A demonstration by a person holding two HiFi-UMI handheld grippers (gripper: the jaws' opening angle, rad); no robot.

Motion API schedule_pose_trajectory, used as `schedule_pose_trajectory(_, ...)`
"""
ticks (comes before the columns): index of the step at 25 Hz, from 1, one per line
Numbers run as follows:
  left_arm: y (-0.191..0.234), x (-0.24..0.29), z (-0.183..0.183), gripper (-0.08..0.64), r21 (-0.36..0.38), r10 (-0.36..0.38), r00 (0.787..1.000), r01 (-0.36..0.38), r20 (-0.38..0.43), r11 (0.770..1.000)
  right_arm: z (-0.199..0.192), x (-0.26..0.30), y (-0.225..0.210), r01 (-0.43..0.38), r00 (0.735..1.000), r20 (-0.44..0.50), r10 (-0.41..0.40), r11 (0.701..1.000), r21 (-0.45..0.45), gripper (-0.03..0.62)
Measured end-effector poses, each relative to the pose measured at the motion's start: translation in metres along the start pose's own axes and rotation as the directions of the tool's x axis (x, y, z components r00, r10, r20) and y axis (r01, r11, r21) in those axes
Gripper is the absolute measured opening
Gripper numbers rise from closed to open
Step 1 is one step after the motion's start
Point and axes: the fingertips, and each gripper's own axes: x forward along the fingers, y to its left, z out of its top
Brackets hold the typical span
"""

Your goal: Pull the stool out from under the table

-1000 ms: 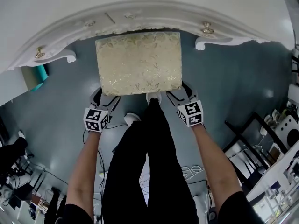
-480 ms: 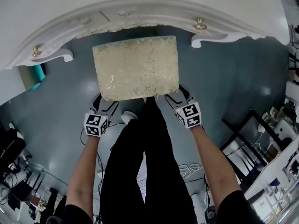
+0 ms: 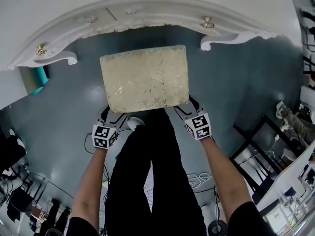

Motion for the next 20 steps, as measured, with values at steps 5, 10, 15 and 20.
schedule_pose_trajectory(5,-0.004,-0.003,-0.006,0.379,0.001,-0.003,1.0,0.003,-0.011,1.0,-0.008,-0.004,0.005,0.006,1.0,0.0,-0.006,1.0,0.013,0.337)
schedule_pose_trajectory(10,-0.008,-0.007,-0.013,0.379,-0.038,-0.007,1.0,0.007,-0.01,0.999,-0.016,-0.007,0.009,0.007,1.0,-0.006,-0.007,1.0,-0.005,0.337)
schedule_pose_trajectory(15,-0.008,-0.009,-0.01,0.379,-0.038,0.005,0.999,-0.007,-0.036,0.999,-0.01,-0.016,-0.001,0.041,0.999,-0.015,-0.042,0.997,-0.058,0.336)
schedule_pose_trajectory(20,-0.009,-0.028,-0.006,0.379,-0.09,0.032,0.999,-0.032,-0.006,0.995,0.0,-0.026,0.004,0.048,0.999,-0.012,-0.049,0.997,-0.067,0.336)
